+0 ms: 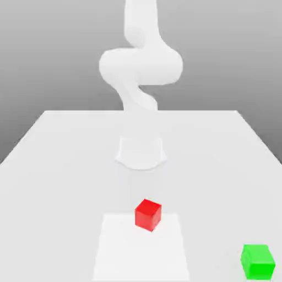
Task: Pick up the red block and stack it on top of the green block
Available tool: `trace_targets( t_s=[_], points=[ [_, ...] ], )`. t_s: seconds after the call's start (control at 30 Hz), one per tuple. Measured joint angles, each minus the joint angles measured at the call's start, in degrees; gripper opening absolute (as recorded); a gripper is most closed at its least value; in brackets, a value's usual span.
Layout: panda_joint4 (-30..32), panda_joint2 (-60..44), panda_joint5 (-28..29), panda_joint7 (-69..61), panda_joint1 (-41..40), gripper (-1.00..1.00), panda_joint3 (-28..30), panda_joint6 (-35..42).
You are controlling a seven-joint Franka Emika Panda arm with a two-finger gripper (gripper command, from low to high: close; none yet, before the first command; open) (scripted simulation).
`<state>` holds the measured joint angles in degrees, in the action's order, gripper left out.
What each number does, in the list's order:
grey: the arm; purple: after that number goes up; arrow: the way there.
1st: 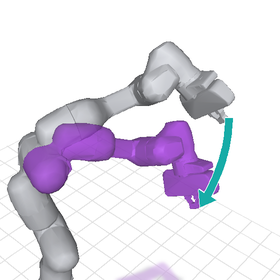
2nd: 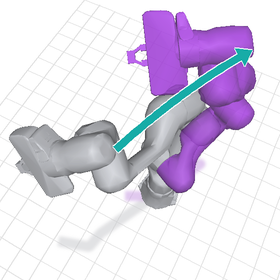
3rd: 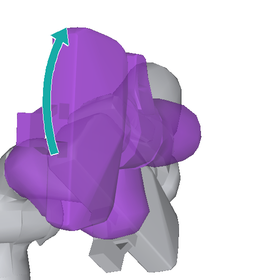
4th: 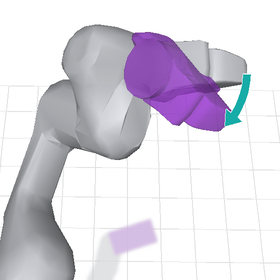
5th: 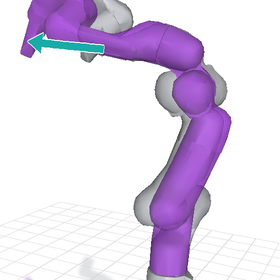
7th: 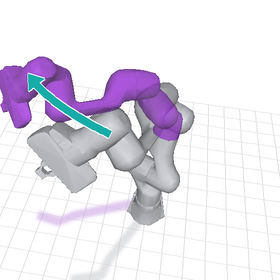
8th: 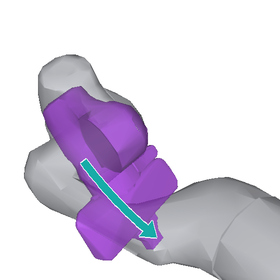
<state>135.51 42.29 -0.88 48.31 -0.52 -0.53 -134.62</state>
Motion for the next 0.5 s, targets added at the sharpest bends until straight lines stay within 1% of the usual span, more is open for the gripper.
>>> trace_targets(
  t_s=[0.27,0.5],
  points=[
    [14.0,-13.7,-2.7,10.0,-1.9,0.00,-3.2,-10.8],
    [27.4,-27.2,-3.2,21.4,-3.5,0.00,-7.0,-21.2]
  ],
)
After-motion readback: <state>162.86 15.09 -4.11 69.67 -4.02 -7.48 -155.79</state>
